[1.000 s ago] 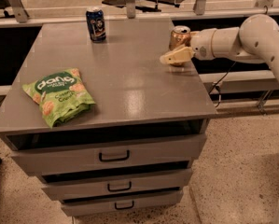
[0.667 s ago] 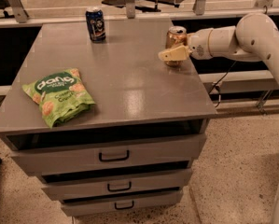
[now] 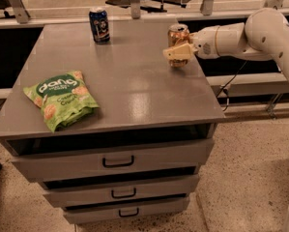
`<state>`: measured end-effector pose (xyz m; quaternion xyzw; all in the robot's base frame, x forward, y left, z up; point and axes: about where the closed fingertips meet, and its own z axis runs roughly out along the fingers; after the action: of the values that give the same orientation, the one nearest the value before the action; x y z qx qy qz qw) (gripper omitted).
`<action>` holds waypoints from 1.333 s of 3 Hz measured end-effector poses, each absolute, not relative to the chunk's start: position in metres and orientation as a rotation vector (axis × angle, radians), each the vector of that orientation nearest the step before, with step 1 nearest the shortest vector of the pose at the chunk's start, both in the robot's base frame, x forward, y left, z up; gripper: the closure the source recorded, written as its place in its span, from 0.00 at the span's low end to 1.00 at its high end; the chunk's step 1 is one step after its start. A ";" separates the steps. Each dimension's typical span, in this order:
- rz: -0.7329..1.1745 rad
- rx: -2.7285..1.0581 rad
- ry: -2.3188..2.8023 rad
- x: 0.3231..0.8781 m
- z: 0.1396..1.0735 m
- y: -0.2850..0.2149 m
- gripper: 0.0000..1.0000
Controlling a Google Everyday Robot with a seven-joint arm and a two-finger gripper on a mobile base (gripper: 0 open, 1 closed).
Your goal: Move orange can near green rice chip bag
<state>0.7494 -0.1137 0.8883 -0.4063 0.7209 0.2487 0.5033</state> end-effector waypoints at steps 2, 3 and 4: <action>0.753 -1.036 1.664 0.724 0.886 -0.066 1.00; 0.932 -1.123 1.531 0.680 0.899 0.005 1.00; 1.123 -1.221 1.378 0.625 0.902 0.089 1.00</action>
Offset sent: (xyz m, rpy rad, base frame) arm -0.0716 0.1266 0.0054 0.1840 -0.0013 0.3300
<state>0.6246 0.0893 0.9023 -0.4989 0.5632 0.4587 0.4727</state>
